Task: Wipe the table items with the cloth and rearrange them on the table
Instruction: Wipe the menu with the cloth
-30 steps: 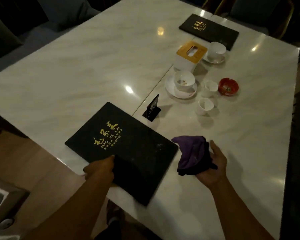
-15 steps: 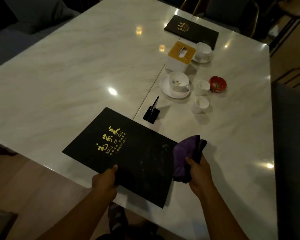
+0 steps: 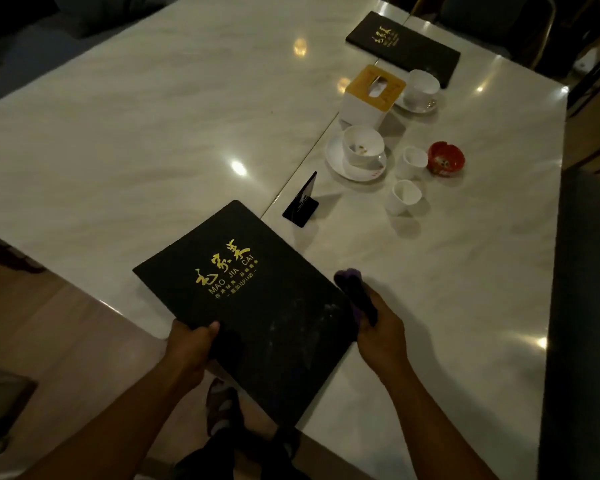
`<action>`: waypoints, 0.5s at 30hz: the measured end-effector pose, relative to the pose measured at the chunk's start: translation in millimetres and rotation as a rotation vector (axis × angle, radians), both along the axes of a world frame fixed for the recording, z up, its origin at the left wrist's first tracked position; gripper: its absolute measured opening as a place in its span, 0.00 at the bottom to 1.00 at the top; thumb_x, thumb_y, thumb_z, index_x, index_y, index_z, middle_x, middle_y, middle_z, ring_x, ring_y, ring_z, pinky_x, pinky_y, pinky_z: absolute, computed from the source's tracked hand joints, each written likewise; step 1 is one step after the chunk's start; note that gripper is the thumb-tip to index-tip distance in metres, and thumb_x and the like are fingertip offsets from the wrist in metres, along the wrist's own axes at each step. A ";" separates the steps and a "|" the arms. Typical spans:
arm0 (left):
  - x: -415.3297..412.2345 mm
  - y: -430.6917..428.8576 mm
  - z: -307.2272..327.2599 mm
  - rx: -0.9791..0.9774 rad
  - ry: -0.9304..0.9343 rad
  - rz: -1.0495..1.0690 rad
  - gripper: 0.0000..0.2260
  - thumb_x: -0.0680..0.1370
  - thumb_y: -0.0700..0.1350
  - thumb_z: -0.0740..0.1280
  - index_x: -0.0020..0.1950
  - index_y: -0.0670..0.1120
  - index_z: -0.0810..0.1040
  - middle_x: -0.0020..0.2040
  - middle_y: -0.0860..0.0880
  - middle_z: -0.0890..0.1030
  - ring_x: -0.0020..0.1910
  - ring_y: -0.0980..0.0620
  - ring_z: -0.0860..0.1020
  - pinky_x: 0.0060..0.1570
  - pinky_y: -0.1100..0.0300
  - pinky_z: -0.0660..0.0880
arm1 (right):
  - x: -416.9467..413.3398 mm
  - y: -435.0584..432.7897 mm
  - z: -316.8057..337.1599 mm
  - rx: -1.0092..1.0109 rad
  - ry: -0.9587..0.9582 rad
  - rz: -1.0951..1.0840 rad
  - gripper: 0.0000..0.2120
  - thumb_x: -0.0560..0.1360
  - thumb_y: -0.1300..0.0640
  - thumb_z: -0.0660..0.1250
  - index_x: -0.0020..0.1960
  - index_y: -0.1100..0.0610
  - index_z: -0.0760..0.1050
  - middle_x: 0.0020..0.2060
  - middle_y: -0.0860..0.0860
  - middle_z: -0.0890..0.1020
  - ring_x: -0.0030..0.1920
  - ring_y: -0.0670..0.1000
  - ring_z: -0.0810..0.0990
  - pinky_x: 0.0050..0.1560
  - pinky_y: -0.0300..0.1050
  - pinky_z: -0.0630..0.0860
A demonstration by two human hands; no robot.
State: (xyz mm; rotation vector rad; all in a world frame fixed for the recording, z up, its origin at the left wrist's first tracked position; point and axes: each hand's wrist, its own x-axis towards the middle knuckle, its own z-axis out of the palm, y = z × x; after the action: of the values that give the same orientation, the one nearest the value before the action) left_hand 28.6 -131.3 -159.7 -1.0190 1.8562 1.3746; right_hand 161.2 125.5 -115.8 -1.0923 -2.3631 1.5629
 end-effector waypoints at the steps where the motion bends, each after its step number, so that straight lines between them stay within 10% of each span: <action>1: 0.9 -0.6 -0.9 0.003 0.004 0.000 0.28 0.77 0.40 0.69 0.75 0.47 0.63 0.68 0.39 0.71 0.63 0.36 0.74 0.56 0.42 0.77 | 3.4 -2.6 -8.5 0.074 -0.027 0.060 0.19 0.80 0.60 0.66 0.68 0.46 0.73 0.62 0.47 0.79 0.64 0.48 0.75 0.67 0.44 0.69; 6: 21.5 1.6 2.5 0.195 0.007 0.110 0.24 0.75 0.40 0.71 0.70 0.49 0.69 0.65 0.44 0.76 0.63 0.39 0.75 0.61 0.40 0.74 | 10.0 -29.2 -59.8 0.314 -0.201 0.361 0.28 0.77 0.65 0.63 0.75 0.50 0.65 0.77 0.53 0.62 0.78 0.56 0.58 0.77 0.58 0.57; 11: 51.3 17.5 21.8 0.647 -0.152 0.412 0.15 0.77 0.49 0.70 0.59 0.45 0.76 0.57 0.37 0.80 0.56 0.36 0.79 0.54 0.41 0.77 | 26.8 -82.1 -60.4 0.439 -0.109 0.691 0.32 0.77 0.45 0.57 0.79 0.46 0.54 0.80 0.52 0.50 0.80 0.53 0.44 0.79 0.58 0.46; 15: 50.2 24.2 21.8 0.649 -0.155 0.383 0.11 0.80 0.46 0.65 0.61 0.45 0.74 0.57 0.37 0.78 0.54 0.37 0.79 0.50 0.42 0.78 | 47.8 -93.4 -50.8 0.473 -0.063 0.845 0.35 0.78 0.30 0.48 0.79 0.46 0.53 0.81 0.49 0.46 0.80 0.49 0.41 0.78 0.51 0.40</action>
State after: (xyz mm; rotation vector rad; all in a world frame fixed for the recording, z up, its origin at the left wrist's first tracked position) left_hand 78.8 -107.1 -137.9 -1.1098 1.0060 1.8830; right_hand 209.1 32.1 -166.6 -0.0186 -3.2060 0.9716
